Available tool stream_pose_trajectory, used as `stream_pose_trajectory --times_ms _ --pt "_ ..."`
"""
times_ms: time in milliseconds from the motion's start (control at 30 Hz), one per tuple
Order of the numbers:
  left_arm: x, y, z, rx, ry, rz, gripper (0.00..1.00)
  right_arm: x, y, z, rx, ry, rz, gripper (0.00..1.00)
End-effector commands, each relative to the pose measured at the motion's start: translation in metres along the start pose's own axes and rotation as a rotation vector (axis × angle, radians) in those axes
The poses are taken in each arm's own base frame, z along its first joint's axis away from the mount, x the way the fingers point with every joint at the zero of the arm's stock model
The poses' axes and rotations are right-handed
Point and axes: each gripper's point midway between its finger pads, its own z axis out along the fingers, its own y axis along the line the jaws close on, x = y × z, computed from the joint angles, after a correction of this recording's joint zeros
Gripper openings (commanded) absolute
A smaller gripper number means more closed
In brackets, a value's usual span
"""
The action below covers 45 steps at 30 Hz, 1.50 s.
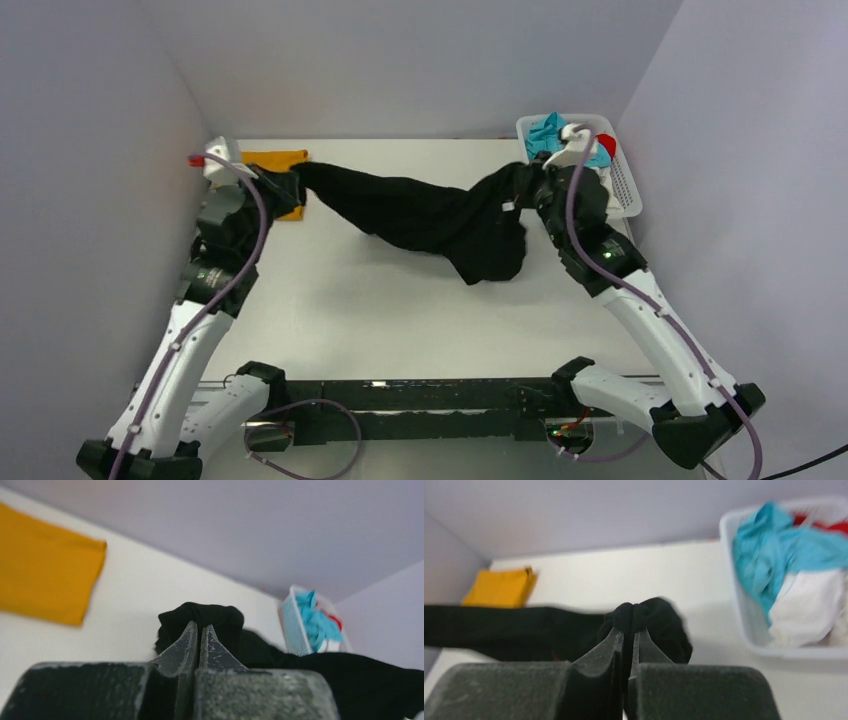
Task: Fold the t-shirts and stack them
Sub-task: Flatten out the tshirt
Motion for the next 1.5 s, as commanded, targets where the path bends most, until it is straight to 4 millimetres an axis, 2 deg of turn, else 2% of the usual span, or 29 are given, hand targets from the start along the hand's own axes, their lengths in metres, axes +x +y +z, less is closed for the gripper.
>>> stream_pose_trajectory --times_ms 0,100,167,300,433,567,700,867,967,1033,1100,1167,1267,1333,1400,1467 --pt "-0.096 -0.011 -0.042 -0.051 -0.235 0.067 0.00 -0.103 -0.003 -0.038 0.021 -0.256 -0.072 0.00" --pt "-0.129 -0.012 -0.062 -0.091 -0.318 0.092 0.00 -0.143 0.002 -0.062 -0.010 -0.354 -0.091 0.00" --pt "-0.148 -0.012 -0.074 -0.115 -0.373 0.107 0.00 -0.161 0.001 -0.075 -0.007 -0.405 -0.104 0.00" --pt "-0.172 -0.009 -0.085 -0.169 -0.445 0.128 0.00 -0.182 -0.010 -0.082 0.065 -0.467 -0.135 0.00" --pt "-0.192 0.009 -0.090 -0.307 -0.491 0.128 0.00 -0.198 -0.023 -0.088 0.154 -0.503 -0.185 0.00" --pt "-0.196 0.016 -0.109 -0.326 -0.522 0.114 0.00 -0.212 -0.029 -0.108 0.172 -0.536 -0.193 0.00" --pt "-0.197 0.024 -0.143 -0.326 -0.570 0.087 0.00 -0.218 -0.029 -0.138 0.121 -0.570 -0.167 0.00" --pt "-0.204 0.019 -0.182 -0.274 -0.619 0.080 0.00 -0.221 -0.022 -0.174 0.008 -0.596 -0.153 0.00" --pt "-0.209 0.016 -0.195 -0.259 -0.636 0.082 0.00 -0.222 -0.022 -0.182 -0.004 -0.600 -0.147 0.00" --pt "-0.210 0.017 -0.195 -0.272 -0.633 0.084 0.00 -0.222 -0.025 -0.180 0.015 -0.590 -0.148 0.00" --pt "-0.208 0.018 -0.188 -0.288 -0.615 0.097 0.00 -0.222 -0.028 -0.172 0.051 -0.577 -0.161 0.00" --pt "-0.202 0.021 -0.169 -0.310 -0.576 0.113 0.00 -0.216 -0.031 -0.154 0.096 -0.542 -0.178 0.00" --pt "-0.173 0.035 -0.121 -0.380 -0.455 0.128 0.00 -0.191 -0.039 -0.109 0.196 -0.457 -0.206 0.00" --pt "-0.139 0.050 -0.082 -0.424 -0.331 0.120 0.00 -0.158 -0.045 -0.066 0.269 -0.366 -0.231 0.00" --pt "-0.087 0.068 -0.039 -0.443 -0.165 0.111 0.00 -0.113 -0.052 -0.022 0.298 -0.259 -0.254 0.00" --pt "-0.025 0.092 -0.002 -0.454 0.011 0.091 0.00 -0.055 -0.060 0.024 0.287 -0.122 -0.224 0.00"
